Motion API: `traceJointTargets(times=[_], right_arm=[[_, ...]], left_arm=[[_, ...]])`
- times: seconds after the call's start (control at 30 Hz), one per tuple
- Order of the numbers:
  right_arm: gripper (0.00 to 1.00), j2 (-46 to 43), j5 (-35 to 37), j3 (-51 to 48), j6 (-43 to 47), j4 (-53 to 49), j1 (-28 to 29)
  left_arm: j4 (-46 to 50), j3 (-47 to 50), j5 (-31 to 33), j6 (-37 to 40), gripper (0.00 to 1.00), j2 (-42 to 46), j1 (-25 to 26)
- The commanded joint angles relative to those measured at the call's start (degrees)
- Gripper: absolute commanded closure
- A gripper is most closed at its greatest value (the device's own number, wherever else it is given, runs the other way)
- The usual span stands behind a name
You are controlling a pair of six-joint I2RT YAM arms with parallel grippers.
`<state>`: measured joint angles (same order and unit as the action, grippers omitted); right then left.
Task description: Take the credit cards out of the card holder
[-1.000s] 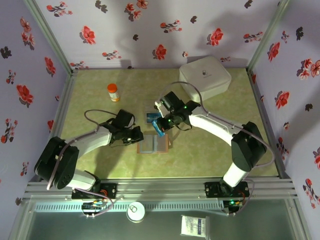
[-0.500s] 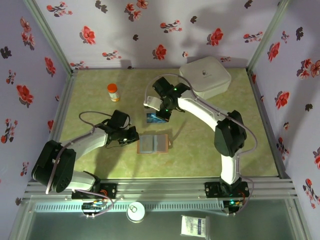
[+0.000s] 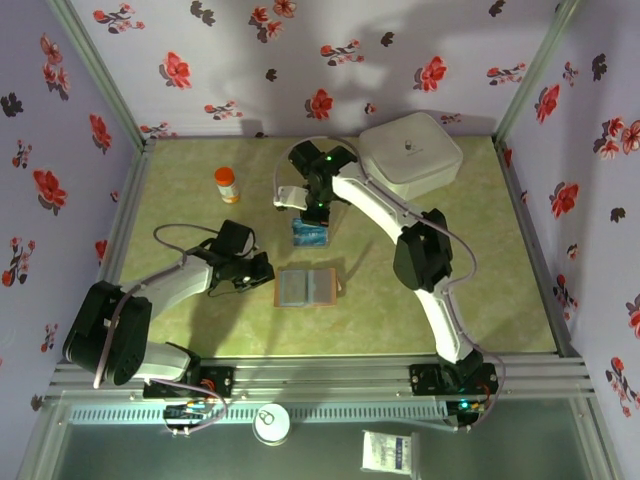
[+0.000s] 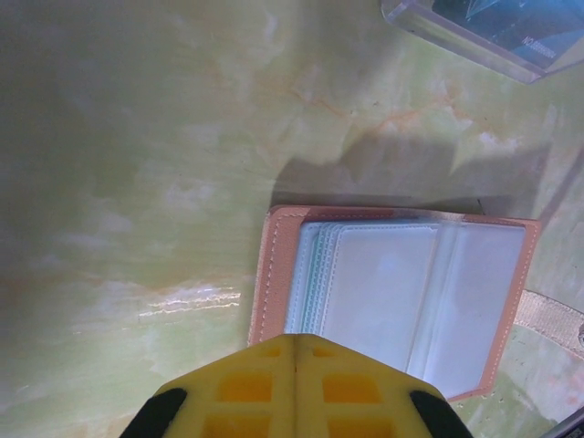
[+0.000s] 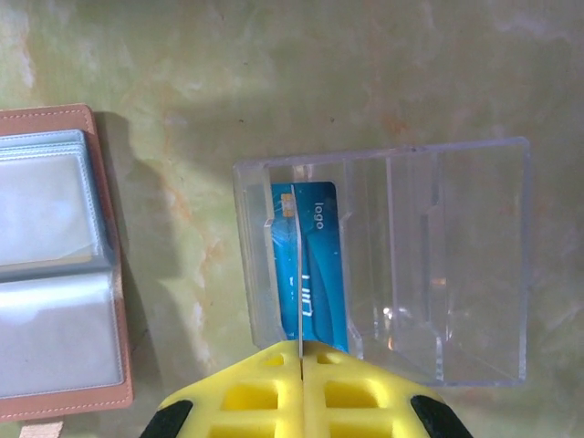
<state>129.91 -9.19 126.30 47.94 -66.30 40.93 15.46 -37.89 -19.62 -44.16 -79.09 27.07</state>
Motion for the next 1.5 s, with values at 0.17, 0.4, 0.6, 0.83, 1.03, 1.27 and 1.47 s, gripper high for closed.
traceJointTargets(times=[0.17, 0.4, 0.6, 0.83, 1.03, 1.27, 1.47], right_arm=[[1.00, 4.6, -0.6, 4.4, 2.5, -3.6, -1.1], [1.00, 7.0, -2.5, 5.7, 2.2, -5.9, -1.3], [1.00, 8.4, -3.8, 5.6, 0.6, -6.0, -1.2], [1.00, 8.9, -5.6, 5.6, -0.8, -6.8, -1.2], [0.86, 8.8, -3.3, 6.3, -1.9, -6.8, -1.2], [0.83, 6.0, -1.6, 6.4, -2.8, -6.0, -1.4], [0.88, 2.3, 0.8, 2.7, -6.3, -1.3, -1.4]], left_arm=[[0.2, 1.3, -1.4, 2.3, 0.98, 0.0, -1.7], [-1.0, 1.8, -2.0, 2.2, 0.98, -1.0, -2.1], [-1.1, 1.8, -2.2, 2.4, 0.98, -1.8, -2.2], [-1.7, 1.8, -2.4, 2.3, 0.98, -2.3, -2.2], [-1.9, 1.6, -2.8, 2.5, 0.98, -2.8, -2.2], [-2.1, 1.5, -3.1, 2.3, 0.98, -2.8, -2.3], [-2.3, 1.4, -3.4, 1.9, 0.98, -2.5, -2.3]])
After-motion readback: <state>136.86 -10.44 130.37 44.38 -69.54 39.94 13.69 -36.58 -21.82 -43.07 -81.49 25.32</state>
